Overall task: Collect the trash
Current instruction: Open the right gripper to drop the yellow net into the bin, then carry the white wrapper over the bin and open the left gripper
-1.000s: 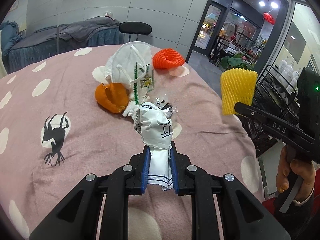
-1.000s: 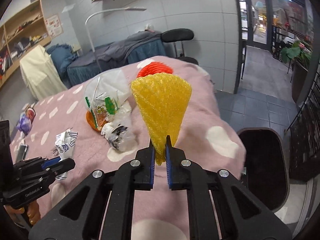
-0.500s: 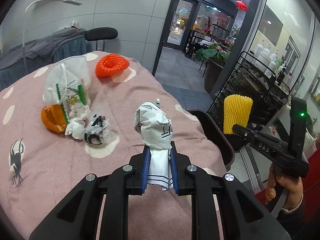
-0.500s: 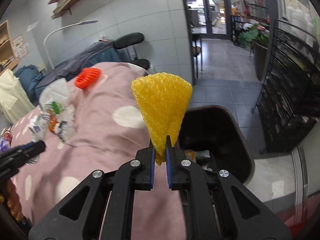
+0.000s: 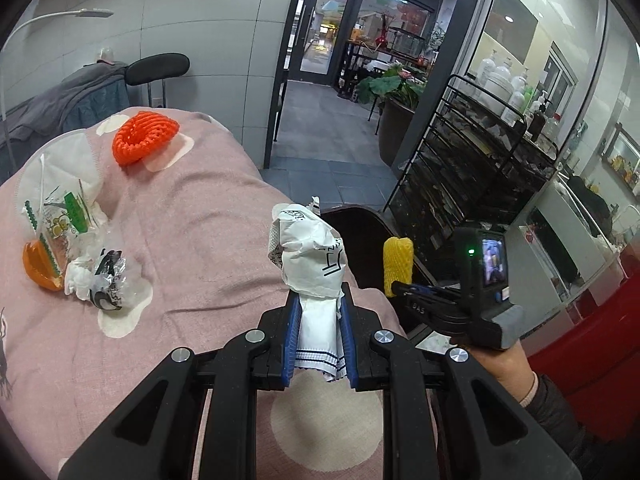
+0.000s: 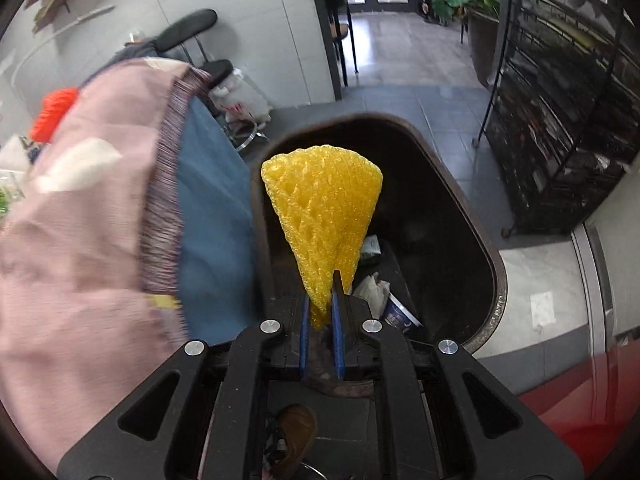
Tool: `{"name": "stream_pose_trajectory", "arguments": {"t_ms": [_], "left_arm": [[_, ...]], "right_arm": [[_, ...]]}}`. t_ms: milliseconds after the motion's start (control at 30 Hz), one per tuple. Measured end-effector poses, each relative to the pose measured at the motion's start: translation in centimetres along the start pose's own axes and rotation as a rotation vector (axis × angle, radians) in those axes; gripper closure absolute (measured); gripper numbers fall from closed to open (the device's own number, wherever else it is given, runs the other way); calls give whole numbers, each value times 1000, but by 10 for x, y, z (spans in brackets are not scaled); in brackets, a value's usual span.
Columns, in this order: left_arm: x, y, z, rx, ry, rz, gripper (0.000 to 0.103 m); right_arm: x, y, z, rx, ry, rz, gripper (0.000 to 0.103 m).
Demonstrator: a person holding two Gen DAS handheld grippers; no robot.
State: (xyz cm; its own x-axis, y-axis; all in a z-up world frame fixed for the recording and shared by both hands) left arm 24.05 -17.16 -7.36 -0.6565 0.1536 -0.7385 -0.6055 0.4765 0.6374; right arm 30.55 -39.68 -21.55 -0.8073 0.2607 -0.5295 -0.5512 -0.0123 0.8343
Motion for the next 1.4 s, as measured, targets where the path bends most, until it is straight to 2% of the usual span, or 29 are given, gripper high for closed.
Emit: {"name": "stream_pose_trajectory", "arguments": {"t_ms": [100, 133, 167, 233, 267, 467, 600, 833, 1067, 1400], "left_arm": [[3, -4, -3, 3, -6, 13, 84], [4, -6, -4, 3, -8, 18, 84], [4, -7, -5, 5, -9, 21, 84], [6, -9, -5, 7, -11, 29, 84], [5, -11, -5, 8, -12, 32, 84], [1, -18, -14, 18, -35, 37, 84], [-1, -32, -26, 35, -54, 61, 84], [-9, -49, -52, 58, -110, 76, 84], [-13, -78, -77, 78, -148, 103, 84], [-3, -130, -96, 90, -165, 243, 84]], "right_arm": [[7, -21, -11, 3, -48, 42, 89], [10, -26, -15, 9, -65, 55, 78], [13, -29, -18, 2, -89, 64, 60], [17, -28, -19, -27, -131, 61, 38], [18, -26, -20, -28, -134, 54, 32], [28, -16, -19, -39, -143, 51, 28], [32, -1, -20, -50, -160, 24, 17], [39, 28, -21, -85, -185, -16, 15], [47, 43, -29, -80, -195, -32, 15], [60, 53, -38, -53, -191, -31, 15]]}}
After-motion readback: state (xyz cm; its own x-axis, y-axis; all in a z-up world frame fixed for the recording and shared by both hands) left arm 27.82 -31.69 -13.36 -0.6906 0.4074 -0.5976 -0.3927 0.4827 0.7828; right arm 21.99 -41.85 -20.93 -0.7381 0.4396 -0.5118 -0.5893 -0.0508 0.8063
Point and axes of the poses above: each gripper's, at about its wrist camera, not at the fingertips, and y roughly against the way its jaws point, z to its left, x to its underside, the point moved 10 cm from there along -y, roughly the way its jaws point, and after that the axes turned 5 degrees about -z, right-handed, at the moved point
